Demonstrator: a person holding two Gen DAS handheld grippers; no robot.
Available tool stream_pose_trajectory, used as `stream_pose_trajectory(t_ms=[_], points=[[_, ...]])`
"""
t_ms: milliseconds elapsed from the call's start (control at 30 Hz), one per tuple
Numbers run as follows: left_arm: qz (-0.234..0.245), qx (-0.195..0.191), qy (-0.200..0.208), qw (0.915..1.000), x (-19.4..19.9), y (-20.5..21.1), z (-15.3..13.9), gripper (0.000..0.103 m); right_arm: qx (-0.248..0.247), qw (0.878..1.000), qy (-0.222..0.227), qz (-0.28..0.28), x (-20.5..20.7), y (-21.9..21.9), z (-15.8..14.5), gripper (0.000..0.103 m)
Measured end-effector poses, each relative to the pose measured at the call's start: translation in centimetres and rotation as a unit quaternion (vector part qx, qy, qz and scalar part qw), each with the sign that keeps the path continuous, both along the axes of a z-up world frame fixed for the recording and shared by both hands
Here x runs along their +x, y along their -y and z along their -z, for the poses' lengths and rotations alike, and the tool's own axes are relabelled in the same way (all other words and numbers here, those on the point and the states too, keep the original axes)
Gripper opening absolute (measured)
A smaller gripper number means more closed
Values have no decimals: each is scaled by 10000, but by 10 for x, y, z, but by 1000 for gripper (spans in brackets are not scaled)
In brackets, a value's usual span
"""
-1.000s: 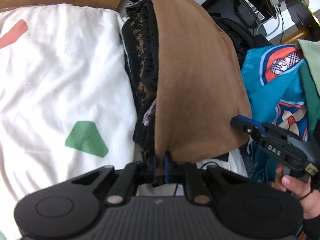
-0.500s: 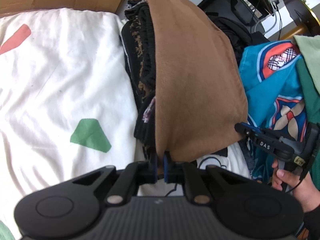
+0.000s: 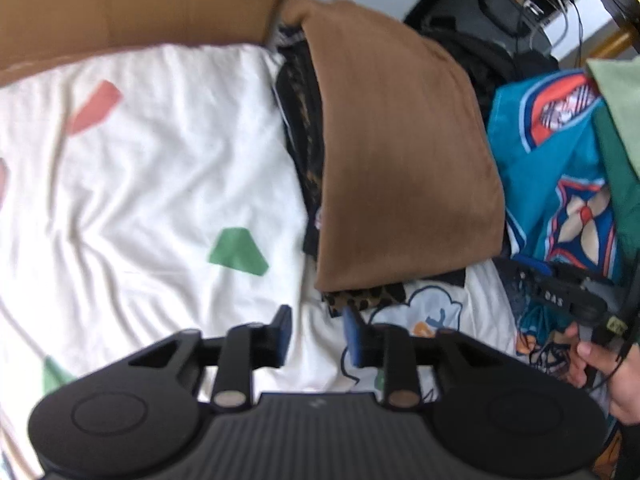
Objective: Fold clothes
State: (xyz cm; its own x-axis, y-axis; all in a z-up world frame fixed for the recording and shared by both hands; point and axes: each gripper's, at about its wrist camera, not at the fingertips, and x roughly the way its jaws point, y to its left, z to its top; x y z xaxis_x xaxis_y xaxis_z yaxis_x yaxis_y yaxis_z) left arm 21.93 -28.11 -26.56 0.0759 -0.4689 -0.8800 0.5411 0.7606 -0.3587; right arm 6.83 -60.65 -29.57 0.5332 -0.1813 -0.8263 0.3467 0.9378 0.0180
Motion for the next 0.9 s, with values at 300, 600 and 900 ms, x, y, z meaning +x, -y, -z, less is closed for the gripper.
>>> stream_pose_trajectory(t_ms=[300,600,900], points=[[-229,244,368,9988,-8,-19,-65,80,406,9989,17,213,-23,-9,-53,64],[-414,444,619,9962,-22,-40,-117,93,877,9955,-24,348,-38,-26,-90,89],[-815,525,708,9928,-28,-69,-168,98,1134,9924,-46,466,-44,-28,-134,99]])
